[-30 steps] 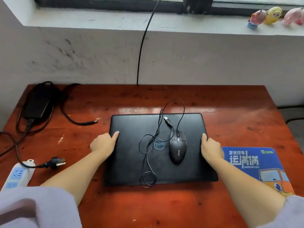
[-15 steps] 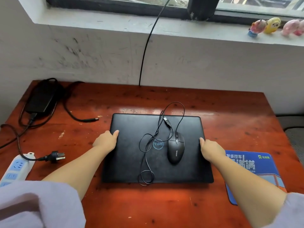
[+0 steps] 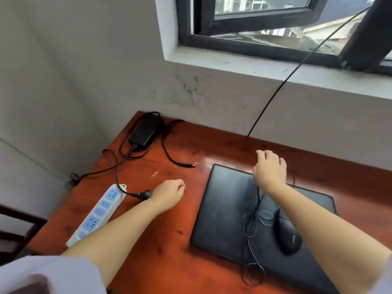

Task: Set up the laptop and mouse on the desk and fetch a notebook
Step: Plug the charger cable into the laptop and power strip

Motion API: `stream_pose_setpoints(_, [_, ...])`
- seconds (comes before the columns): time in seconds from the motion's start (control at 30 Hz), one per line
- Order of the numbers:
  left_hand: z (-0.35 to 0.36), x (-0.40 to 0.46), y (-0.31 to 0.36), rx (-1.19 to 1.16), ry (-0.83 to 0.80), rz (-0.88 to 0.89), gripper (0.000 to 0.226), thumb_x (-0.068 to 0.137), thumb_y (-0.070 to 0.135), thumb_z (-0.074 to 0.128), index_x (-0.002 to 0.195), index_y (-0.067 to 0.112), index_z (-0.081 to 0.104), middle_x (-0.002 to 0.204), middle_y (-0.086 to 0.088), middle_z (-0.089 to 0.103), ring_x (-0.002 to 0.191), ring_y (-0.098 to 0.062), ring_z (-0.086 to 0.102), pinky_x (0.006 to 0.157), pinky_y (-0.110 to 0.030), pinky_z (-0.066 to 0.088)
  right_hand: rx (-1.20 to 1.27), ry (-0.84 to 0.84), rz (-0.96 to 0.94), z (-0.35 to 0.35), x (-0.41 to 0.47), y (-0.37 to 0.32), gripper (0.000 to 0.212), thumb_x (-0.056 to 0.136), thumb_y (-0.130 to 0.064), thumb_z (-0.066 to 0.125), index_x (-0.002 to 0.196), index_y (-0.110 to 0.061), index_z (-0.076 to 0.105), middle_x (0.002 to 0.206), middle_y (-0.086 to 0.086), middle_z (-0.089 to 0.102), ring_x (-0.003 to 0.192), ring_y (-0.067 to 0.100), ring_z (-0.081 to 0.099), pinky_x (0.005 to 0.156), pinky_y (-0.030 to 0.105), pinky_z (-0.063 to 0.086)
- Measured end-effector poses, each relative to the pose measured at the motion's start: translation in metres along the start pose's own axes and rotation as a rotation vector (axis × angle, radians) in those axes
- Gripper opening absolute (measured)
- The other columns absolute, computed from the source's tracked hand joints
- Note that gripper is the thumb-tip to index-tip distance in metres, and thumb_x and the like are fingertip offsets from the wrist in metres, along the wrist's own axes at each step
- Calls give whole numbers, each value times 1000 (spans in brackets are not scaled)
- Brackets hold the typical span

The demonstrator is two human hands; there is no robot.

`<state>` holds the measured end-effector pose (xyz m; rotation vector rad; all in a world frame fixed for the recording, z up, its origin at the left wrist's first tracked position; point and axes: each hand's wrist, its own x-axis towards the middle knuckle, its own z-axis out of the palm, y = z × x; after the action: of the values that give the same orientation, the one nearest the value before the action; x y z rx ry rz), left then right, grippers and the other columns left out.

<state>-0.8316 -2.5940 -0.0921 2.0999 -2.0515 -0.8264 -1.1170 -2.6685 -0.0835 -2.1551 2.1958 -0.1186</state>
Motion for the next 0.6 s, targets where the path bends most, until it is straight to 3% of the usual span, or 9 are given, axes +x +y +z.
stream_pose_setpoints(0.17, [-12, 44, -18, 27, -40, 85, 28, 95, 20, 39, 111, 22, 62, 116, -2, 66, 106, -24, 60, 91, -36, 43, 7, -189, -176, 39, -2, -62, 33, 92, -25, 40, 121, -11, 48, 126, 11, 52, 113, 31, 48, 97, 40, 33])
stream_pose_setpoints(0.3, [-10, 85, -21, 110, -12, 228, 34, 94, 14, 42, 126, 16, 53, 125, -7, 56, 117, -29, 51, 94, -43, 46, 92, -347, -105, 58, 4, -83, 46, 94, -35, 43, 133, -11, 39, 139, 11, 43, 125, 32, 41, 105, 43, 31])
stream_pose_setpoints(0.4, [-1, 110, -20, 239, -10, 336, 42, 92, 11, 44, 134, 12, 45, 134, -9, 48, 122, -29, 45, 102, -40, 38, 55, -402, -37, 62, 16, -87, 52, 93, -45, 42, 132, -11, 40, 139, 13, 43, 126, 32, 41, 106, 46, 28])
stream_pose_setpoints(0.6, [15, 135, -25, 391, 18, 348, 26, 92, 8, 44, 117, 11, 50, 120, -10, 48, 110, -29, 45, 91, -38, 38, 37, -436, 17, 68, 48, -89, 50, 93, -52, 32, 111, -9, 50, 118, 17, 54, 109, 35, 49, 84, 44, 40])
